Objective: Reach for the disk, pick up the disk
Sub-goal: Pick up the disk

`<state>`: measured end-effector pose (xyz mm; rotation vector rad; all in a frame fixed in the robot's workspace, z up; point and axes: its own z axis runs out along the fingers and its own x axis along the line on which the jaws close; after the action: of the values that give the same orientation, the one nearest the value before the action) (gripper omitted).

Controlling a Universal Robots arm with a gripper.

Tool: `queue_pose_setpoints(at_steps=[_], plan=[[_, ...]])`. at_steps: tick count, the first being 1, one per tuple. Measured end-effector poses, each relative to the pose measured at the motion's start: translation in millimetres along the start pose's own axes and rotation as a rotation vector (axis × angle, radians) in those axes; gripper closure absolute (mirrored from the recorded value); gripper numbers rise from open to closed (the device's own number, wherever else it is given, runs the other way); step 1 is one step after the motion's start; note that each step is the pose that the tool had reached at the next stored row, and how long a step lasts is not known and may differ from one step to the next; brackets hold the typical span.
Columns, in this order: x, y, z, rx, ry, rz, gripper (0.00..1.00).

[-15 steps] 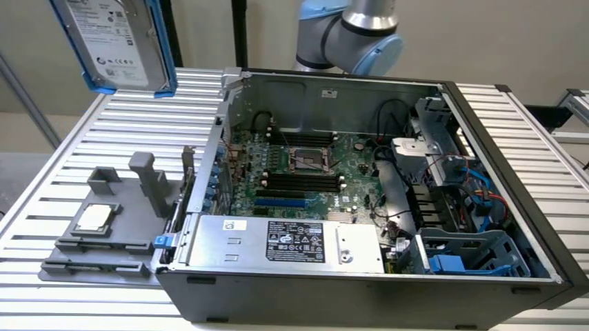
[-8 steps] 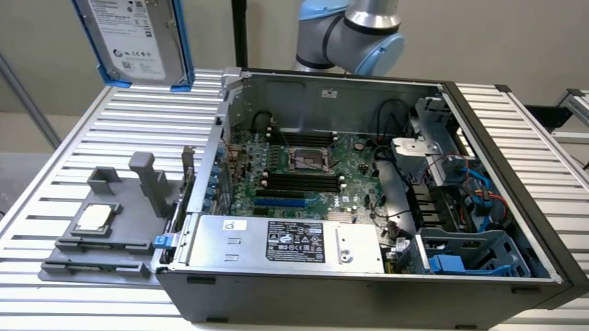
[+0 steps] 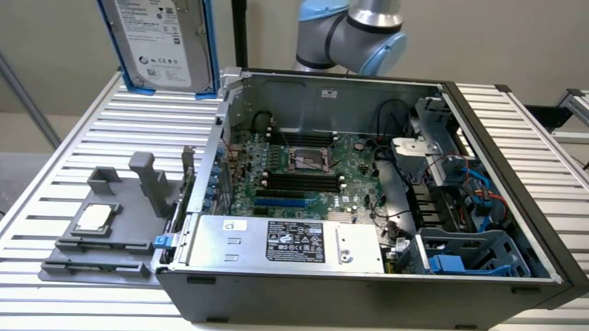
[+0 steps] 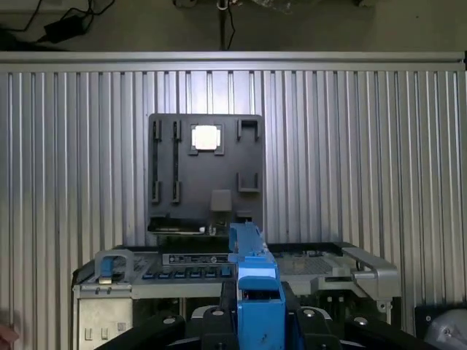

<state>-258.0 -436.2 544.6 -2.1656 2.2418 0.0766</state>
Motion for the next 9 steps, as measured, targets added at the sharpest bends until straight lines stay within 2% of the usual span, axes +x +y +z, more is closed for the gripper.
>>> queue_pose_setpoints(at_steps=[9], plan=[[24.4, -22.0, -1.5, 0.0001, -0.0001, 0.0, 0.67]])
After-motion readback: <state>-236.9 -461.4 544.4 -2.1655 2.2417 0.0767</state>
